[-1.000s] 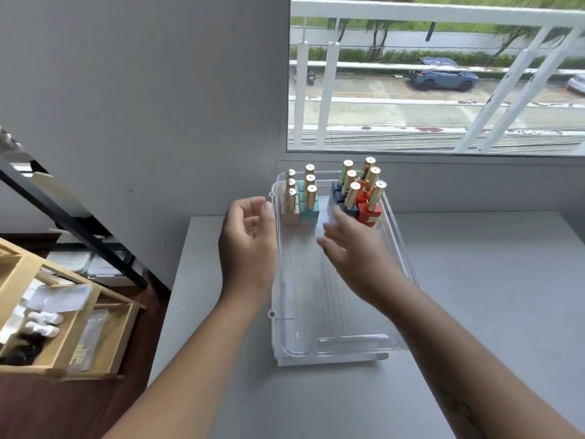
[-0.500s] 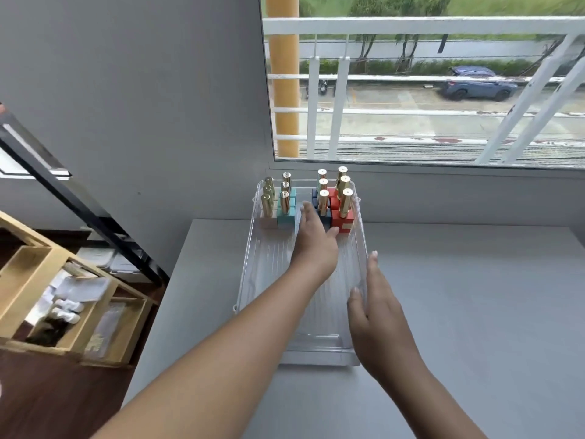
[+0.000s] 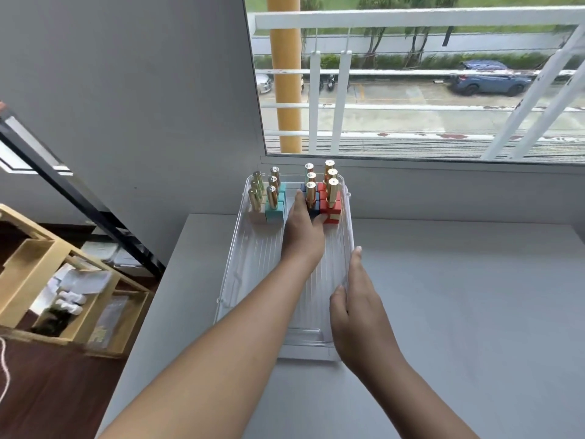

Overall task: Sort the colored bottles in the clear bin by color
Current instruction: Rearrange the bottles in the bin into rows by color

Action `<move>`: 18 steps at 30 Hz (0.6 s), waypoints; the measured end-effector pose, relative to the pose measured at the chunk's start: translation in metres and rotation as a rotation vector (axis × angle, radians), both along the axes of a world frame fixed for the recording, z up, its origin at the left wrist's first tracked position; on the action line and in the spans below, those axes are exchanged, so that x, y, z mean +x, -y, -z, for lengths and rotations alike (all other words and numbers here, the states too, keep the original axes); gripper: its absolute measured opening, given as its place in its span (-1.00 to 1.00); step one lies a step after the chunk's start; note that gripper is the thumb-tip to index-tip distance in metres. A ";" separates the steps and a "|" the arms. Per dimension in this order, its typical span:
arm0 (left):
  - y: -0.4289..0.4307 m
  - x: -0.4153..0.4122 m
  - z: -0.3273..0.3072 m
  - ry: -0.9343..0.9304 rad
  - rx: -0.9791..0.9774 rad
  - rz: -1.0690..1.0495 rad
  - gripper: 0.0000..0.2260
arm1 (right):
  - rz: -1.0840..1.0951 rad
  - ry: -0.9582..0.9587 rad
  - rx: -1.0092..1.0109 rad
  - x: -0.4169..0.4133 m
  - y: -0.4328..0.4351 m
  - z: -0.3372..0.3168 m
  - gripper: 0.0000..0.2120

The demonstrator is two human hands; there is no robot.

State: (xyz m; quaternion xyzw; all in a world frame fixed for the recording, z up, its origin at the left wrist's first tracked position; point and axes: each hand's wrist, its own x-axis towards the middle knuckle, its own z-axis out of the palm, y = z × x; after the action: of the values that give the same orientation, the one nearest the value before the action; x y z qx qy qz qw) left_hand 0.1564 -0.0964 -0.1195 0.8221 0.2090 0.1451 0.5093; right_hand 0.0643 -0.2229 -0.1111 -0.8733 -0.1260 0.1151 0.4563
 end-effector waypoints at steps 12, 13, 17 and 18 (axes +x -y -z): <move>-0.001 0.001 0.000 -0.042 0.008 0.007 -0.47 | 0.014 0.014 -0.016 0.000 0.000 -0.002 -0.40; -0.003 -0.001 -0.001 -0.037 0.022 0.016 -0.49 | 0.015 0.013 -0.014 0.001 0.000 -0.003 -0.40; -0.013 -0.011 -0.002 -0.060 0.029 0.062 -0.59 | 0.025 -0.005 -0.009 0.001 -0.001 -0.004 -0.41; -0.014 -0.010 -0.002 -0.067 0.029 0.058 -0.60 | 0.027 -0.012 -0.007 0.001 -0.002 -0.004 -0.41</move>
State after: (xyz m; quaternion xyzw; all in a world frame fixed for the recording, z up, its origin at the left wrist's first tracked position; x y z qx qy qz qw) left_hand 0.1460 -0.0822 -0.1173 0.8394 0.1998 0.1058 0.4942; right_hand 0.0649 -0.2212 -0.1072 -0.8759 -0.1110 0.1143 0.4555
